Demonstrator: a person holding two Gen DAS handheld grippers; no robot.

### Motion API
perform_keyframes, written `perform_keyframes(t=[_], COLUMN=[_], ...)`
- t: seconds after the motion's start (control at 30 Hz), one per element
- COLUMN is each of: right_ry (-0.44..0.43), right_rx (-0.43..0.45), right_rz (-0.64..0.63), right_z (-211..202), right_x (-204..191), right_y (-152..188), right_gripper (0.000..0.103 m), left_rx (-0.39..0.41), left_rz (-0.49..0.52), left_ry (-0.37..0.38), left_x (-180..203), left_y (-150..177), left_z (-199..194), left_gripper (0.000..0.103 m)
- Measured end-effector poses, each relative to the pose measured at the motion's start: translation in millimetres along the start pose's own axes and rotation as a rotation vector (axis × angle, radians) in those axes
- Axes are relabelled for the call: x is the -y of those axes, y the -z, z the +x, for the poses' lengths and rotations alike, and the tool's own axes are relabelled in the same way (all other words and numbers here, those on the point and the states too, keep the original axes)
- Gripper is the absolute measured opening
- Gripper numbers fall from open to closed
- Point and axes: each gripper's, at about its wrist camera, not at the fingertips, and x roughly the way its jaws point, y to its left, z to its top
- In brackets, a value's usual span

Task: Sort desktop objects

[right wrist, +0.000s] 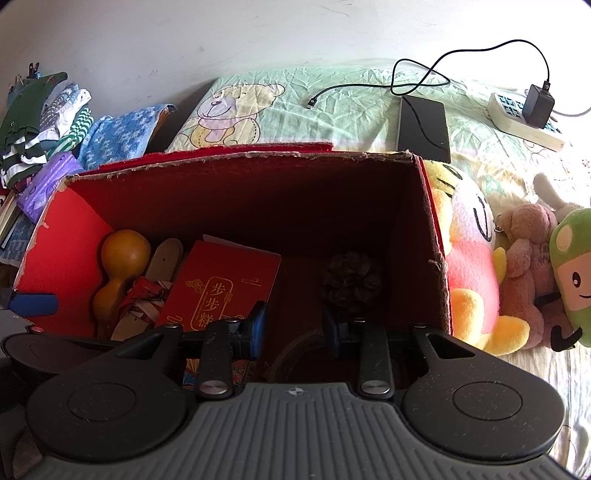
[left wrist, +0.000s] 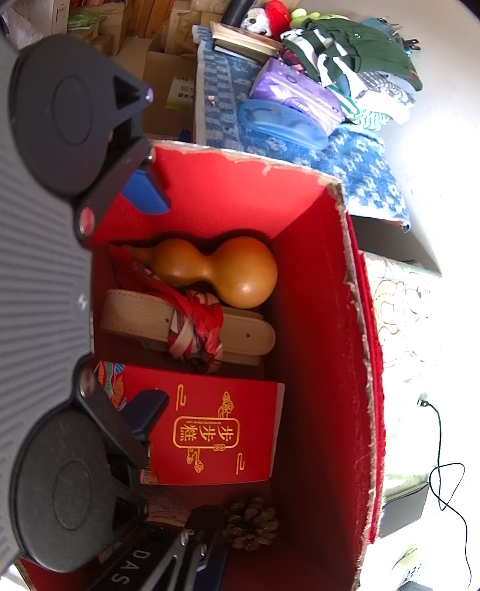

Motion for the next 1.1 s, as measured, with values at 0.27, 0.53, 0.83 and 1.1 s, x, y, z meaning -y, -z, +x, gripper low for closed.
perform_keyframes(t=[0.27, 0.53, 0.83, 1.1], right_ry=[0.007, 0.038, 0.036, 0.036], right_rx=[-0.028, -0.025, -0.017, -0.017], right_rz=[0.012, 0.010, 0.014, 0.014], right_z=[2.3, -1.4, -2.4, -2.6], right_x=[-0.3, -3.5, -3.3, -3.6], right_y=[-2.9, -10.6, -12.2, -11.6], right_gripper=[0.034, 0.035, 0.037, 0.038], left_rx=[-0.002, 0.004, 0.022, 0.024], left_rz=[-0.006, -0.030, -0.032, -0.020], left_ry=[0.022, 0.053, 0.099, 0.140], left_x=[-1.0, -7.6, -7.0, -3.1], left_y=[1.9, -0.2, 0.1, 0.0], left_z=[-0.6, -2.9, -5.0, -3.9], left_gripper=[0.102, 0.102, 0.102, 0.102])
